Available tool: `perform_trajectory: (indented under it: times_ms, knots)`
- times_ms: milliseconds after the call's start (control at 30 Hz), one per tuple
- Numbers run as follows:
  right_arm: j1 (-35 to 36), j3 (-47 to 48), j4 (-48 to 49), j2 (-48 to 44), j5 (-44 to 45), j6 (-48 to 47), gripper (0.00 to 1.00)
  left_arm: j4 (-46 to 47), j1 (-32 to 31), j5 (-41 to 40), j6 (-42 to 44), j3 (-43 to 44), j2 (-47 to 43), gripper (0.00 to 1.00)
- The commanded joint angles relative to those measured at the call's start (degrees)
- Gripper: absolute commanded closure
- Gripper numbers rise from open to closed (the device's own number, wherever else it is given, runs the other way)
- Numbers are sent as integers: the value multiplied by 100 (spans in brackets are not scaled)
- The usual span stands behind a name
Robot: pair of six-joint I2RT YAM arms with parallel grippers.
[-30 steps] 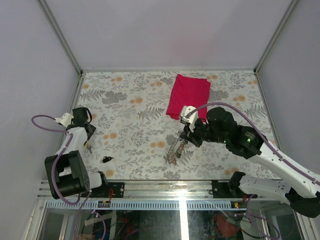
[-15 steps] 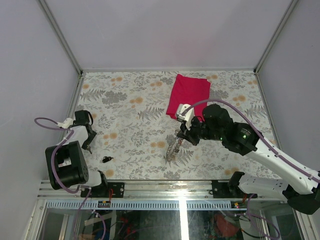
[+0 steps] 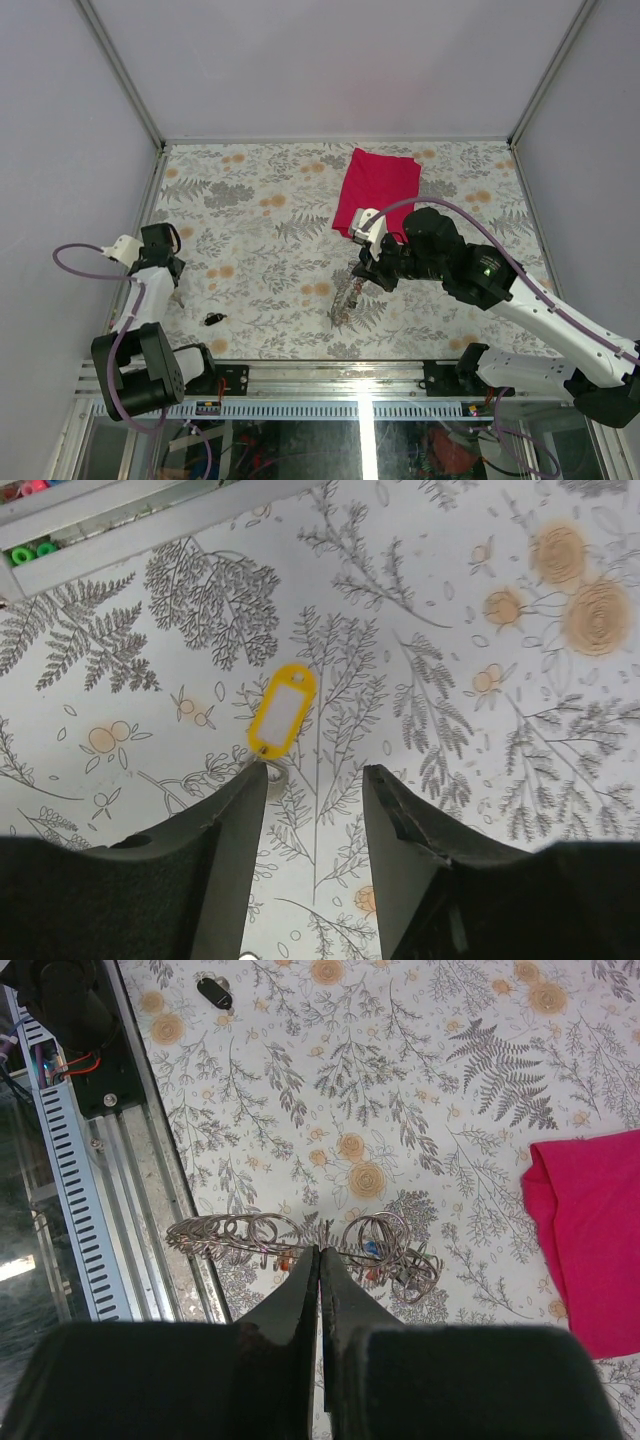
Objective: Put the keys on the keyring
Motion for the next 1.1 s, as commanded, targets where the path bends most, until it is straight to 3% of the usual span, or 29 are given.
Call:
perform_trajectory:
  times_ms: [0, 333, 533, 767, 933, 1067]
  knots:
    - [25, 346, 351, -31, -156, 39, 100, -182, 100, -211, -313, -234, 178, 55]
    - [25, 313, 292, -64, -166, -9, 100, -21, 365, -69, -357, -294, 679, 56]
    - [30, 306, 316, -58, -159, -18, 100, 109, 395, -17, -282, -303, 720, 75]
    - [24, 342, 306, -28, -156, -14, 100, 182, 417, -6, -245, -274, 863, 79]
    - [23, 359, 296, -12, -165, -1, 100, 226, 430, -37, -181, -241, 877, 98]
    - [27, 388, 268, -9, -160, 1, 100, 218, 429, -39, -163, -228, 838, 100]
